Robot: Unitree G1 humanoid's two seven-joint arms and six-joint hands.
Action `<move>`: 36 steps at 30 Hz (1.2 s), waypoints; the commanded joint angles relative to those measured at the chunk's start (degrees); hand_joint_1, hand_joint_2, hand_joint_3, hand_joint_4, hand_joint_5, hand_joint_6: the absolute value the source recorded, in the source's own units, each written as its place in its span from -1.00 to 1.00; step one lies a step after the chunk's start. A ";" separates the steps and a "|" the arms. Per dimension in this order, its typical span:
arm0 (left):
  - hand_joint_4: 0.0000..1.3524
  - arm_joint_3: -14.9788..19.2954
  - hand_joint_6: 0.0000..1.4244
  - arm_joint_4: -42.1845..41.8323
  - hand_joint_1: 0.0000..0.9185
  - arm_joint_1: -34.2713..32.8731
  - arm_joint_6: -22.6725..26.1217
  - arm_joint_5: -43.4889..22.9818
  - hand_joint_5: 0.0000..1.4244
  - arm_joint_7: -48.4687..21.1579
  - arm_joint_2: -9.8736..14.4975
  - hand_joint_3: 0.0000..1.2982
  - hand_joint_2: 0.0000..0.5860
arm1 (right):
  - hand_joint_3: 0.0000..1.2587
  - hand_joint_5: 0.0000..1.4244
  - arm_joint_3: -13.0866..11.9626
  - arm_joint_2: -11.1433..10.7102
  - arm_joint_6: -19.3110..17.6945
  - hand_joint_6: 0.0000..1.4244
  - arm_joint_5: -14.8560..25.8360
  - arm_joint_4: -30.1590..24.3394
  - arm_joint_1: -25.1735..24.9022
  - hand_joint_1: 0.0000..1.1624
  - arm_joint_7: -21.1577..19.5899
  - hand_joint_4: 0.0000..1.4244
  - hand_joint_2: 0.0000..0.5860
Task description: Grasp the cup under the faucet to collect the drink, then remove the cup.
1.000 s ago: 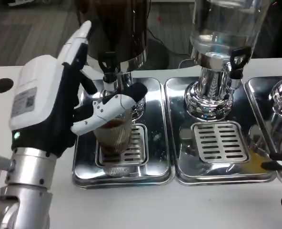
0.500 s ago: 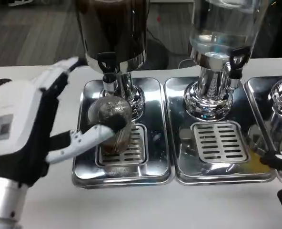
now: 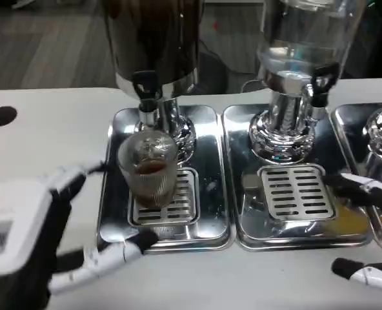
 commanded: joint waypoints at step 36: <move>-0.71 5.41 -0.28 2.68 -1.00 23.27 -17.29 1.42 -0.66 11.42 -5.42 -0.58 -0.86 | -0.75 -0.75 18.02 12.06 26.76 -0.78 -10.50 1.16 -27.36 0.10 -1.53 -0.76 -0.53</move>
